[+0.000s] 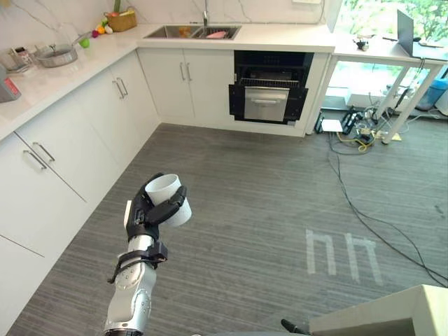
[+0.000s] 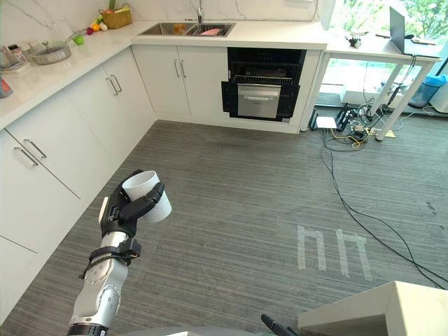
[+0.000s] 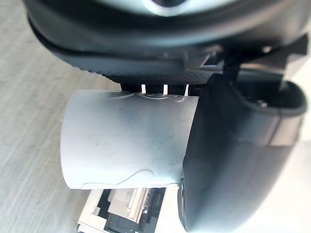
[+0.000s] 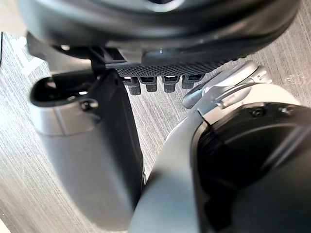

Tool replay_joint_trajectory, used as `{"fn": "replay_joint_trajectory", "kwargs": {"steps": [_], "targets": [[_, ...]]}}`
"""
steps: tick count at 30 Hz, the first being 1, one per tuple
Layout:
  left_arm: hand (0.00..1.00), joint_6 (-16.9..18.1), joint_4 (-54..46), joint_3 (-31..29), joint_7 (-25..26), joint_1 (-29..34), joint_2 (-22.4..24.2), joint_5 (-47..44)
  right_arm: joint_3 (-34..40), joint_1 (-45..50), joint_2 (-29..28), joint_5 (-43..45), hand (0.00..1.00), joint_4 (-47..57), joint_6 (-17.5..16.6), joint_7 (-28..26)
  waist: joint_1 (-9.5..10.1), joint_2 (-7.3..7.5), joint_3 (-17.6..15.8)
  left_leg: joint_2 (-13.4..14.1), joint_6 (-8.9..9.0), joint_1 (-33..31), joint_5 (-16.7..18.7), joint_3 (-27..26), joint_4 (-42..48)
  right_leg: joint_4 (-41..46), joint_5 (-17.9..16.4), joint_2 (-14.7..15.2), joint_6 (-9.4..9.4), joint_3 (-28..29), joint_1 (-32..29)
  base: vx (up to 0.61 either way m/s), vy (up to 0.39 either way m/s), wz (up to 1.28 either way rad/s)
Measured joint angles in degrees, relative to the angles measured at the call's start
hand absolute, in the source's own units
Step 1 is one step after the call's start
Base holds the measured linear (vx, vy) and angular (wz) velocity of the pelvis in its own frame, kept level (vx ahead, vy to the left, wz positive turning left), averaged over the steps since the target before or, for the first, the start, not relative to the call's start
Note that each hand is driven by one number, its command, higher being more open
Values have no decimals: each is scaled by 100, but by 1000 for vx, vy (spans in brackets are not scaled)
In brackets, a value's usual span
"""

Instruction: Walk over to the sink, pick up the cup, carry it to the dishwasher, place the cup inside the dishwasher, then close the dishwasher door

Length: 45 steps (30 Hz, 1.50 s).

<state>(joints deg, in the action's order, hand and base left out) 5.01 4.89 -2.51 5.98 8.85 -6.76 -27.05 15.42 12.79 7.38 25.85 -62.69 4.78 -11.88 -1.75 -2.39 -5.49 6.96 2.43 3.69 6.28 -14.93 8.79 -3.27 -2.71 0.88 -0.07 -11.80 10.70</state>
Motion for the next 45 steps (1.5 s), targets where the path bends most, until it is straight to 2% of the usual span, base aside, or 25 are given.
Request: {"fn": "replay_joint_trajectory", "kwargs": {"steps": [2, 4, 6, 7, 9, 10, 12, 14, 16, 17, 18, 20, 22, 25, 26, 27, 28, 29, 32, 35, 37, 38, 40, 43, 45], "targets": [[0, -57, 79, 34, -81, 12, 242, -122, 19, 20, -31, -14, 100, 0, -217, 109, 13, 5, -15, 52, -55, -190, 221, -70, 459, 958, -446, 75, 51, -33, -400, 4, 27, 16], [0, -93, 115, 195, -209, -22, 252, -185, 68, 48, -133, -38, 100, 5, -464, 255, 69, 200, -38, -120, -290, -201, 409, -272, 640, 1920, -1127, 432, 255, -155, -758, 29, 80, 44], [0, -130, 222, 601, -389, -191, 293, -247, 292, 180, -110, -27, 100, 89, -710, 414, 46, 329, -77, -516, -364, -143, 730, -338, 771, 3941, -1498, 1138, 404, -469, -1362, 98, 139, 87], [0, -156, 320, 720, -402, -216, 277, -245, 405, 138, -123, 5, 100, 158, -816, 470, 69, 409, -126, -762, -426, 32, 802, -268, 709, 5352, -1186, 1675, 73, -536, -1886, 91, 169, 49], [0, -279, 430, 871, -392, -211, 195, -222, 432, 141, -161, 127, 100, 290, -971, 478, -46, 346, -155, -824, -551, 417, 832, -62, 543, 6429, -109, 1905, -28, -363, -2267, 157, 157, 47], [0, -275, 426, 921, -393, -226, 129, -222, 415, 133, -264, 153, 100, 398, -1043, 469, -87, 315, -176, -773, -568, 578, 874, 75, 465, 6643, -351, 1750, 10, -202, -2470, 245, 91, 49], [0, -275, 426, 986, -390, -326, 48, -220, 292, 142, -417, 151, 100, 586, -1134, 465, -150, 253, -164, -645, -543, 707, 894, 316, 304, 6139, -792, 1320, 87, -130, -2751, 269, -12, 69], [0, -277, 421, 1085, -385, -506, -17, -219, 202, 129, -512, 154, 100, 722, -1144, 492, -244, 218, -217, -498, -499, 792, 894, 624, 119, 4735, -801, 819, 221, 2, -2974, 356, -122, 86], [0, -330, 374, 1218, -385, -747, -110, -221, 49, 102, -518, 157, 100, 804, -1128, 564, -209, 291, -285, -434, -316, 1115, 952, 789, -124, 1657, 152, 505, 550, 50, -2892, 431, -180, 52], [0, -335, 359, 1200, -385, -765, -123, -222, 9, 91, -514, 158, 100, 803, -1126, 574, -209, 353, -289, -490, -269, 1229, 1005, 817, -202, 1237, 324, 538, 624, 44, -2896, 496, -227, 40], [0, -352, 341, 1162, -390, -779, -160, -224, -21, 68, -511, 160, 100, 798, -1109, 581, -251, 455, -321, -565, -208, 1504, 1196, 909, -272, 1074, 660, 641, 600, 59, -2948, 680, -294, 40], [0, -433, 347, 1203, -395, -736, -31, -220, 21, 34, -403, 214, 100, 772, -1076, 641, -334, 109, -293, -285, -286, 1675, 1438, 973, -197, 1709, 1072, 440, 532, 51, -3088, 598, -243, 37], [0, -447, 345, 1211, -484, -675, 22, -218, 132, -1, -382, 216, 100, 752, -1061, 695, -291, -16, -244, -85, -255, 1594, 1367, 955, 364, 2248, 945, 302, -35, 35, -3156, 573, -290, 10], [0, -440, 339, 1312, -519, -418, 48, -103, 185, 18, -395, 213, 100, 758, -1089, 807, -225, -92, -249, 368, 223, 917, 519, 969, 2569, 2704, 123, 69, -144, -99, -2748, 531, -332, -3], [0, -431, 338, 1298, -554, -293, 81, -40, 145, 44, -364, 213, 100, 786, -1171, 822, -215, -162, -264, 627, 445, 491, -491, 965, 3633, 2561, -77, -95, -228, -81, -2388, 514, -226, -10], [0, -429, 329, 1275, -579, -193, 133, 2, 85, 79, -304, 212, 100, 835, -1199, 834, -187, -205, -295, 872, 427, 161, -950, 933, 4390, 2277, -115, -272, -259, -65, -2039, 640, -227, -30], [0, -429, 241, 1192, -738, -90, 198, -59, -29, 64, -224, 229, 100, 937, -1271, 847, -106, -333, -330, 1181, 24, -480, -501, 777, 5693, 1903, -183, -500, -365, 40, -1484, 525, -147, -37], [0, -428, 187, 1140, -810, -47, 210, -153, -81, 45, -202, 263, 100, 993, -1314, 843, -66, -258, -387, 1202, -153, -721, -314, 694, 5951, 1793, -218, -534, -409, 108, -1313, 398, -106, -45], [0, -424, -99, 927, -887, 40, 170, -460, -329, -239, -104, 604, 100, 1340, -1537, 778, 129, -159, -428, 943, -202, -1564, 241, 320, 5289, 1312, -254, -539, -477, 556, -695, 498, -93, -81], [0, -275, -582, 550, -845, 286, 206, -442, -766, -825, -28, 831, 100, 1937, -1730, 753, 276, -92, -471, 371, -26, -1725, 402, 193, 2376, 1065, -262, -388, -350, 1201, -263, 489, 33, -108], [0, -181, -1182, 343, -952, 575, 387, -472, -948, -1014, -32, 831, 100, 2603, -2039, 752, 277, -251, -421, 223, 652, -1904, -164, -11, 238, 640, -341, -410, -299, 1269, 252, 491, 129, -49], [0, -153, -1232, 329, -996, 593, 385, -487, -947, -1019, -31, 830, 100, 2652, -2069, 755, 290, -249, -423, 229, 644, -1952, -172, -80, 208, 603, -404, -418, -255, 1261, 325, 441, 165, -19], [0, 120, -1288, 154, -1312, 632, 350, -688, -890, -995, 30, 834, 100, 2874, -2123, 808, 409, -273, -390, 286, 303, -2025, -677, -239, 327, 713, -1102, -408, -289, 1286, 844, 489, 244, -15], [0, 352, -1292, -339, -1342, 746, 423, -780, -930, -1016, 38, 834, 100, 3022, -2087, 804, 501, 78, -203, -148, 202, -2059, -879, -155, 881, 1641, -1787, 76, -466, 1276, 662, 578, 244, -42], [0, 406, -1275, -773, -1209, 739, 555, -760, -924, -1091, -3, 827, 100, 3107, -1892, 792, 528, 175, -213, -467, -373, -1679, -720, -293, 883, 3770, -1563, 655, 334, 752, -90, 615, 212, -44]]}}
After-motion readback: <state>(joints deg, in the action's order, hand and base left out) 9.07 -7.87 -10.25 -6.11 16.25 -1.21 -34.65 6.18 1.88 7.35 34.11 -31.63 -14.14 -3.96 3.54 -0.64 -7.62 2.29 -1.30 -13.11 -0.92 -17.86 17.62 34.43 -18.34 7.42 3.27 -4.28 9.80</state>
